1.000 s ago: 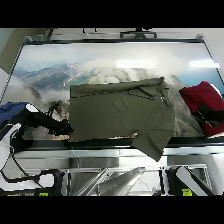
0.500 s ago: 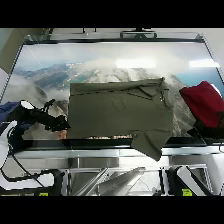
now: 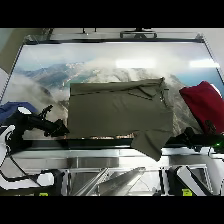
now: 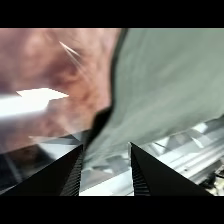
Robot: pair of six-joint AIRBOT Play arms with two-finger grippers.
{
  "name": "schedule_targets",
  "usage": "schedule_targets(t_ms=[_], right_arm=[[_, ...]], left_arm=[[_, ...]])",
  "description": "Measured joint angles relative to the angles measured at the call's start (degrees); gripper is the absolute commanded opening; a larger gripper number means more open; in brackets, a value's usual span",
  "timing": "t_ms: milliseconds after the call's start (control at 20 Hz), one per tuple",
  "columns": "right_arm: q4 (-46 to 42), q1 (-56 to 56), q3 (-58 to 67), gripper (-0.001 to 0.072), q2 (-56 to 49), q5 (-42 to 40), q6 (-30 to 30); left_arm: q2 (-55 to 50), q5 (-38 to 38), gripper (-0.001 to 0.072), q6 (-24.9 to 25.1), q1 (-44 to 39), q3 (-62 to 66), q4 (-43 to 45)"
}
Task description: Fold the shirts.
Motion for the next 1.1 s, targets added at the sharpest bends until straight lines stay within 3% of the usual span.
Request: schedule_targets(t_ms=[50,150,200,250,300,450,500,550,850,900,950,1000,1100], right_arm=[[0.87,0.0,-0.96,0.0432,0.0,-0.59,-0.5],[2.16,0.0,-2.78,0.0428,0.0,-1.68,-1.2],[2.73,0.0,-3.5,0.0428,0.0,-2.34,-1.38],[3.17,0.0,-4.11,0.0428,0.0,-2.82,-1.51],[3.56,0.0,-4.5,0.0428,0.0,-3.13,-1.81],[4.96,1.29,-5.14,0.0426,-0.26,-4.13,-2.71],[5.64,2.51,-5.27,0.0408,-0.63,-4.59,-2.93],[5.9,4.22,-5.31,0.0344,-1.38,-5.05,-3.1],[7.13,12.5,-5.49,0.0344,-7.61,-3.96,-4.72],[7.15,12.96,-5.49,0.0281,-8.11,-3.69,-5.29],[7.06,13.31,-5.53,0.0113,-8.48,-3.74,-6.03],[6.78,13.55,-5.55,0.0016,-8.81,-4.11,-7.04],[7.34,13.88,-5.07,0.0015,-9.14,-4.15,-8.92]], left_arm=[[0.02,0.74,0.0333,0.07,-0.52,-0.74,-0.5],[0.04,3.26,0.033,1.38,-2.12,-2.23,-3.56],[0.0,4.39,0.0248,2.38,-3.02,-2.8,-5.44],[-0.02,6.01,0.0089,3.28,-3.8,-3.19,-6.6],[-0.09,7.72,0.0025,4.17,-4.48,-3.34,-7.37],[-0.11,9.73,0.0025,5.57,-5.46,-2.86,-9.4],[-0.15,10.1,0.0025,5.77,-5.62,-2.64,-9.92],[-0.13,10.56,0.0025,6.1,-5.77,-2.49,-10.01],[-0.13,10.99,0.0025,6.51,-5.92,-2.1,-11.1],[-0.13,10.97,0.0025,6.51,-5.92,-2.08,-11.23],[-0.13,10.93,0.0025,6.54,-5.92,-2.08,-11.28],[-0.13,10.82,0.0025,6.56,-5.92,-2.08,-11.43],[-0.11,10.54,0.0025,6.67,-5.9,-2.05,-11.47]])
